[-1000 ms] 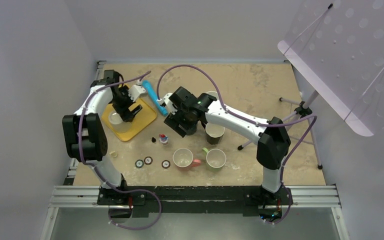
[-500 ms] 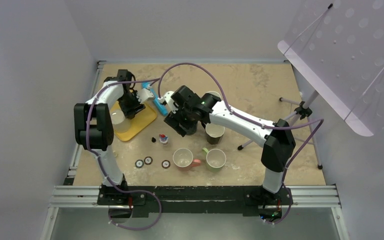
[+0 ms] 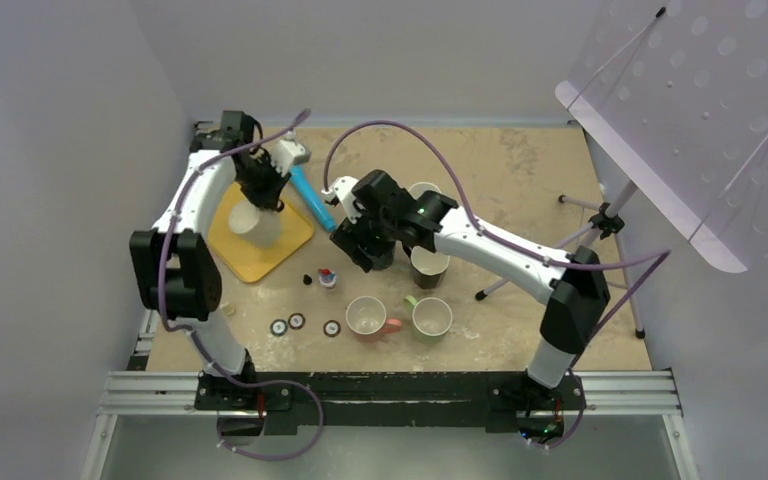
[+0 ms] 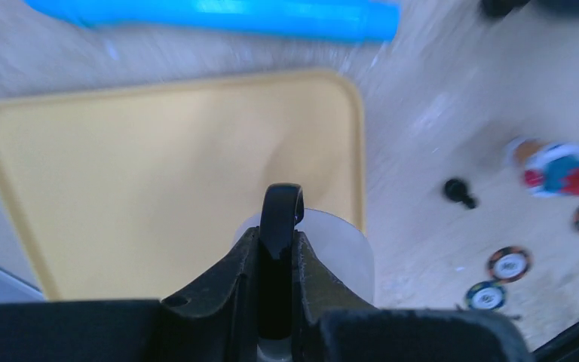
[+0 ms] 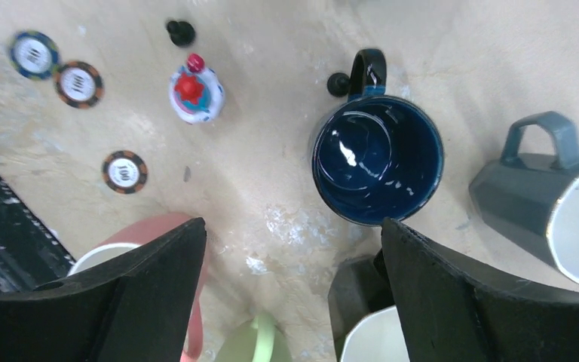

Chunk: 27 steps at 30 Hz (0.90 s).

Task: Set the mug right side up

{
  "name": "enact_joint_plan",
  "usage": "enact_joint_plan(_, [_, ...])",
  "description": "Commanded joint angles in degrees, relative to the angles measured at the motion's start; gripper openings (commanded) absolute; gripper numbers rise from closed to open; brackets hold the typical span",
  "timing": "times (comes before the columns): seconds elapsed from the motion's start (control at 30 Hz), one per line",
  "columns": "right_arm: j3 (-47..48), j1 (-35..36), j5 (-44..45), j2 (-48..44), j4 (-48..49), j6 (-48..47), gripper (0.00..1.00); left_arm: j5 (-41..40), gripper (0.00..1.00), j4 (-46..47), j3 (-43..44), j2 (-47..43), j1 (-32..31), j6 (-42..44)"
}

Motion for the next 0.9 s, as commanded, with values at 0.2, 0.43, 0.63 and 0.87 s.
enact_joint_plan(0.2, [-19.9,0.2,-21.8,-25.0,49.1,13.1,0.98,38.8,0.00,0.3,13.3,-26.5,-0.2,-33.2])
enact_joint_plan(0.43, [-18.6,0.2,-30.9,-19.5,61.2,23.5,0.90,47.4,0.00,7.5,9.5,-33.8,-0.7,-41.2])
enact_joint_plan(0.63, [-17.5,0.2,-38.7,-16.1,73.3,30.5,0.40,47.8,0.00,13.6,3.2,-38.7,-2.8,-42.1])
enact_joint_plan(0.87, [-15.0,0.2,-19.0,-21.9,48.2,16.1,0.00,32.8,0.99,3.2,4.6,-36.9,-2.7,-33.0])
